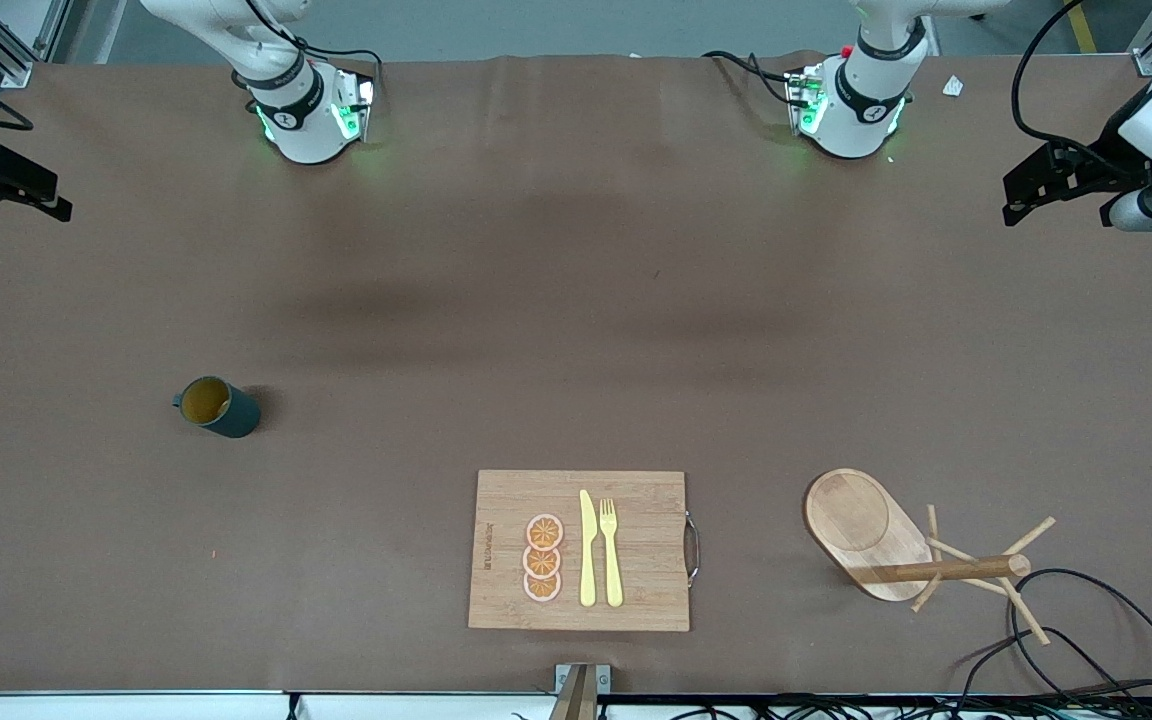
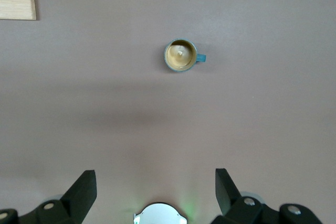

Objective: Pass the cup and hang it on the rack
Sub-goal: 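Move the right gripper down toward the teal mug, then close the right gripper on the teal mug's rim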

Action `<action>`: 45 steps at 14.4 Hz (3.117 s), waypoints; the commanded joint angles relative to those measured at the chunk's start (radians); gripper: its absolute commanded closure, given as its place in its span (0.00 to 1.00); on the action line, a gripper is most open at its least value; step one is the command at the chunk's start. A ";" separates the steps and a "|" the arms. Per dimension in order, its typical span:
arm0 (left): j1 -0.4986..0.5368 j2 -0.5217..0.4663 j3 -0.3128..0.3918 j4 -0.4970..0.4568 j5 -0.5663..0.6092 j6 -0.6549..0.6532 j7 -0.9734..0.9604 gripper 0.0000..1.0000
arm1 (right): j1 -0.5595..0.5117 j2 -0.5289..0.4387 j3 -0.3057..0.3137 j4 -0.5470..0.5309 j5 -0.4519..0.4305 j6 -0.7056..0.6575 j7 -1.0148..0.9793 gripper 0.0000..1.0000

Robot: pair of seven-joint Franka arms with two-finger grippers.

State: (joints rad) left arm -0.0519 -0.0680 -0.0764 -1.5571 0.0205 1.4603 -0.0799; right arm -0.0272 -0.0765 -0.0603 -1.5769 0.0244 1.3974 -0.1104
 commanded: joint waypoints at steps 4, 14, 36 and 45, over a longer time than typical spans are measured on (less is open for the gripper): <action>-0.005 0.011 -0.003 0.028 0.019 -0.018 0.017 0.00 | 0.006 -0.028 0.000 -0.028 -0.017 0.005 -0.009 0.00; -0.003 0.025 -0.003 0.038 0.019 -0.015 0.012 0.00 | 0.004 -0.026 0.000 -0.028 -0.017 0.005 -0.009 0.00; 0.000 0.023 -0.005 0.038 0.018 -0.012 0.012 0.00 | -0.056 0.264 -0.004 -0.362 -0.006 0.572 -0.311 0.00; -0.005 0.023 -0.005 0.032 0.019 -0.012 0.020 0.00 | -0.023 0.452 -0.003 -0.360 -0.006 0.785 -0.632 0.00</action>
State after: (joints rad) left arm -0.0537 -0.0537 -0.0780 -1.5445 0.0205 1.4604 -0.0798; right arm -0.0415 0.3393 -0.0634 -1.9420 0.0205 2.1414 -0.6656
